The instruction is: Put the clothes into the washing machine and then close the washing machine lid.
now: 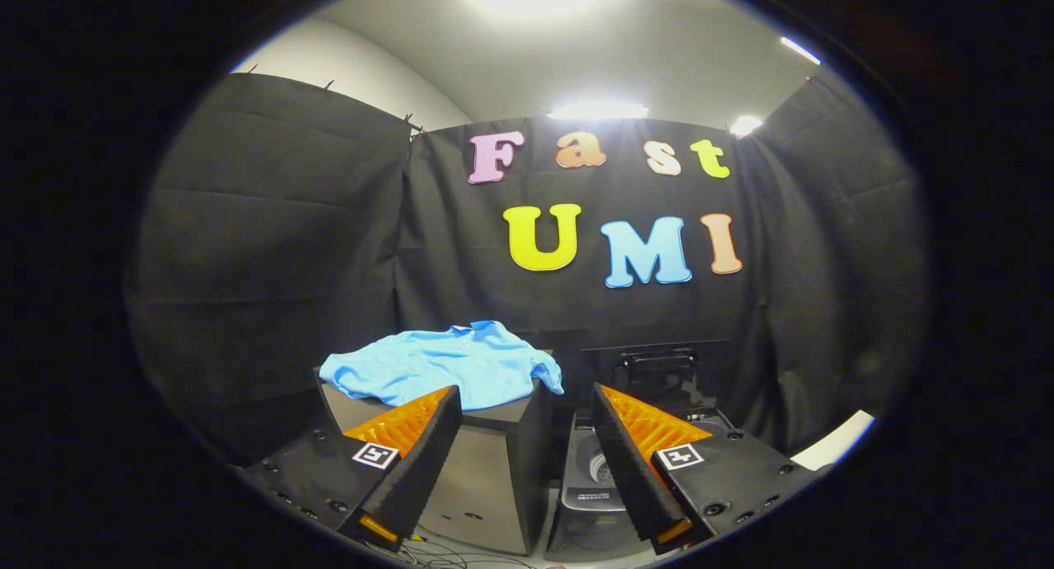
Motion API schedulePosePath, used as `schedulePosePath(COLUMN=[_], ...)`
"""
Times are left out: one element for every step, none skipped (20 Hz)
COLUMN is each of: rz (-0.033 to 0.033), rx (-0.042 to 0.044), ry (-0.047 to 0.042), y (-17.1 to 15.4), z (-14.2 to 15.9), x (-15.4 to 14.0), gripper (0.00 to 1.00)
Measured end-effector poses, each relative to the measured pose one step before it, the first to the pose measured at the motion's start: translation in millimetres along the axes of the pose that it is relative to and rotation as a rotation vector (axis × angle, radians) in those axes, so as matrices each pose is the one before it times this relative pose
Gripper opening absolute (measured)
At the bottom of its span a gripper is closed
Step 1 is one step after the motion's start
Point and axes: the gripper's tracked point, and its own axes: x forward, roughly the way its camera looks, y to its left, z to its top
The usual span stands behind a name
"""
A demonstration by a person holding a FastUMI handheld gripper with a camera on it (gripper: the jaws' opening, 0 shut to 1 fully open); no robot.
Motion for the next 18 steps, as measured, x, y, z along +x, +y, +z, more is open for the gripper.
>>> schedulePosePath(rz=[0.01260, 0.01194, 0.00725, 0.01014, 0.01167, 0.00853, 0.01126, 0.01534, 0.01810, 0.01709, 0.01707, 0.01662, 0.01529, 0.01044, 0.01240, 0.01650, 0.02025, 0.01923], rx=[-0.00169, -0.00392, -0.00356, -0.00022, 0.00172, 0.00029, -0.00106, -0.00139, -0.00333, -0.00469, -0.00518, -0.00409, -0.00297, -0.00419, -0.00231, -0.00066, 0.00117, -0.00388], ry=[0.00424, 0.00113, 0.00140, 0.00163, 0.00097, 0.00012, -0.00333, -0.00374, -0.00211, -0.00149, -0.00263, -0.00062, 0.00875, 0.01633, 0.01663, 0.01496, 0.01133, 0.01034], y=[2.62, 3.77, 2.33, 1.89, 4.51, 3.88, 3.65, 6.63, 5.48, 6.83, 5.53, 5.62, 5.70, 3.67, 3.65, 7.65, 5.82, 5.25], z=[2.03, 2.60, 2.26, 2.06, 3.20, 3.03, 4.85, 4.41, 4.25, 3.12, 3.86, 3.54, 2.03, -1.48, -0.09, 0.50, 0.72, 1.01], x=[9.71, 9.63, 9.45, 9.05, 10.09, 9.62, 10.37, 10.40, 11.52, 8.69, 10.04, 9.66, 9.33, 9.77, 9.68, 8.84, 9.22, 9.89], gripper=[0.98, 0.98, 0.98, 0.98, 0.98, 0.98, 0.98, 0.98, 0.98, 0.98, 0.98, 0.98, 0.98, 0.98, 0.98, 0.98, 0.98, 0.98])
